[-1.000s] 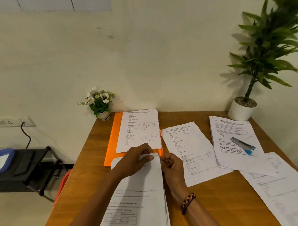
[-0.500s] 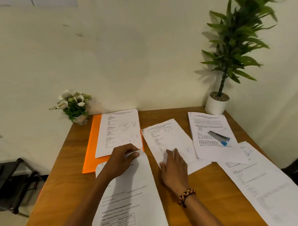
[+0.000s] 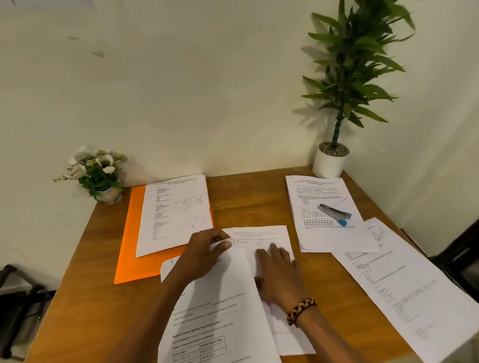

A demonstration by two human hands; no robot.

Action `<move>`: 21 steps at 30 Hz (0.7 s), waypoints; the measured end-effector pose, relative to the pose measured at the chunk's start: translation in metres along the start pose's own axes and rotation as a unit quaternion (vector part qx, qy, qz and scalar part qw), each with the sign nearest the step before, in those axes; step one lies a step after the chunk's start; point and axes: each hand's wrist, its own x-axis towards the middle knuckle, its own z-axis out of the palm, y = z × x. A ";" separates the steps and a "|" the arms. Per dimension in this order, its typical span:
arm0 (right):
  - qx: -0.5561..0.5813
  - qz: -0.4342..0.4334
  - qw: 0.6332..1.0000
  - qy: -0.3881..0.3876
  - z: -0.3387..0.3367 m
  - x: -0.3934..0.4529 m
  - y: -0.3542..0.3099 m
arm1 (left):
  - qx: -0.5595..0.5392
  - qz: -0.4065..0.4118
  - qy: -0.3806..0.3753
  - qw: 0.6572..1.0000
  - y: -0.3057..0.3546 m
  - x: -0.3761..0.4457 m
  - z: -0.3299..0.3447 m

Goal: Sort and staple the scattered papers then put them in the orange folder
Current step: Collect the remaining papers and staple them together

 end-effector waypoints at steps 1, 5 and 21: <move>0.001 -0.006 1.000 0.003 0.000 -0.004 0.002 | -0.002 0.005 -0.007 1.000 0.002 0.002 0.004; 0.027 -0.036 0.996 0.075 0.001 -0.016 0.011 | 0.002 0.017 -0.025 1.000 0.007 0.015 0.024; 0.289 0.110 0.943 0.124 0.004 -0.008 0.040 | 0.058 0.011 -0.059 0.996 0.021 0.049 0.087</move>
